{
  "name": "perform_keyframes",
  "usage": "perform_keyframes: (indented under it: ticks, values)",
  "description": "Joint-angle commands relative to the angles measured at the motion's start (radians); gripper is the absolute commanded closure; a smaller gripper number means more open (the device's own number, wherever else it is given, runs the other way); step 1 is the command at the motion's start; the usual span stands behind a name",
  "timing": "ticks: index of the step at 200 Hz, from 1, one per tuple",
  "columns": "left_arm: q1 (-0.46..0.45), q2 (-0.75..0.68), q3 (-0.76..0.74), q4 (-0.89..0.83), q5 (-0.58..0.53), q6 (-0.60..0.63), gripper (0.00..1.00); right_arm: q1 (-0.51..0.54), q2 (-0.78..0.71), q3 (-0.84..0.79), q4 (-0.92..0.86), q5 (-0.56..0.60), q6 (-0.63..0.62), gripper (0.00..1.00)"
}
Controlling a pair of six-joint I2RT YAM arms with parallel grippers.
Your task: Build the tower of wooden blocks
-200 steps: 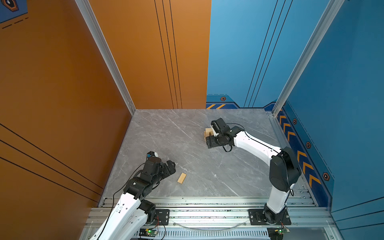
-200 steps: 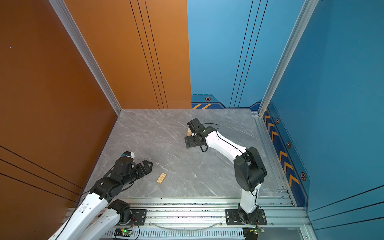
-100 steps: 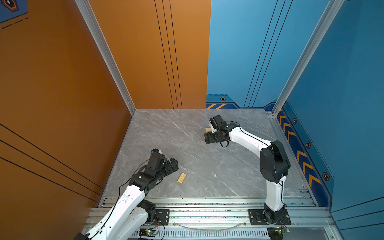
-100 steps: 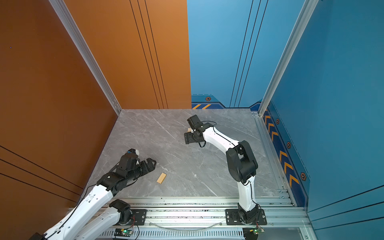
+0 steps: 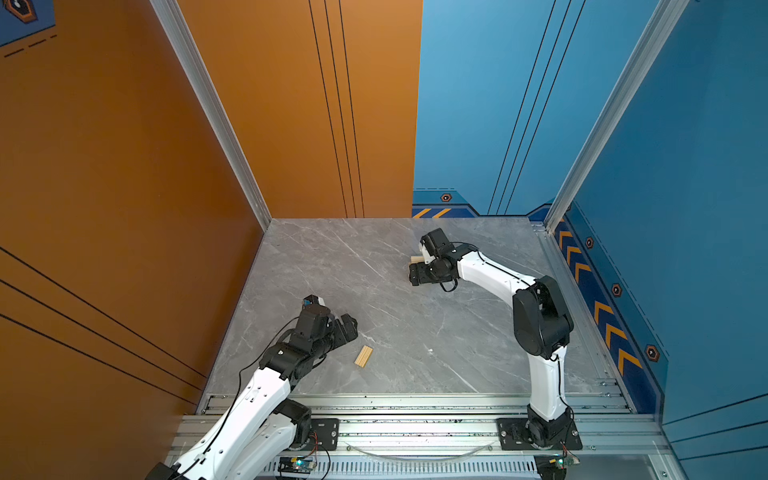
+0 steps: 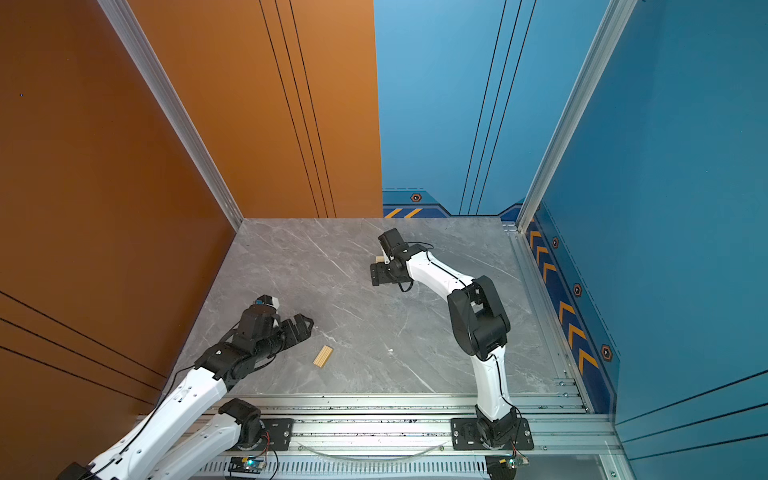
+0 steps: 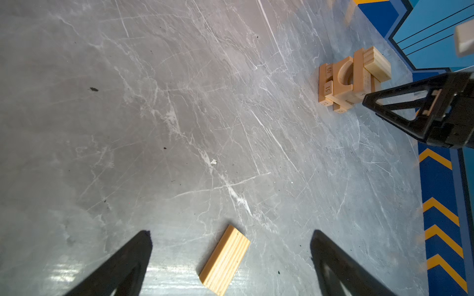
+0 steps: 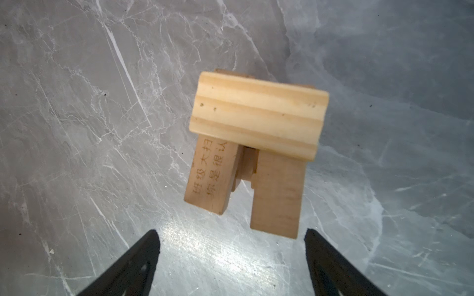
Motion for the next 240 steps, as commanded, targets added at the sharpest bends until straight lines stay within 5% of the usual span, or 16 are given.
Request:
perform_keyframes:
  ticks: [1, 186, 240]
  values:
    - [-0.005, -0.016, 0.034, -0.007, 0.001, 0.02, 0.02, -0.007, 0.011, 0.042, 0.01, -0.024, 0.008, 0.1]
    - [-0.006, -0.026, 0.049, -0.023, 0.008, 0.031, 0.03, -0.014, 0.025, 0.064, -0.041, -0.029, -0.015, 0.07]
    - [-0.006, -0.12, 0.063, -0.131, -0.006, 0.031, 0.02, 0.026, -0.168, -0.06, -0.077, 0.005, -0.035, 0.05]
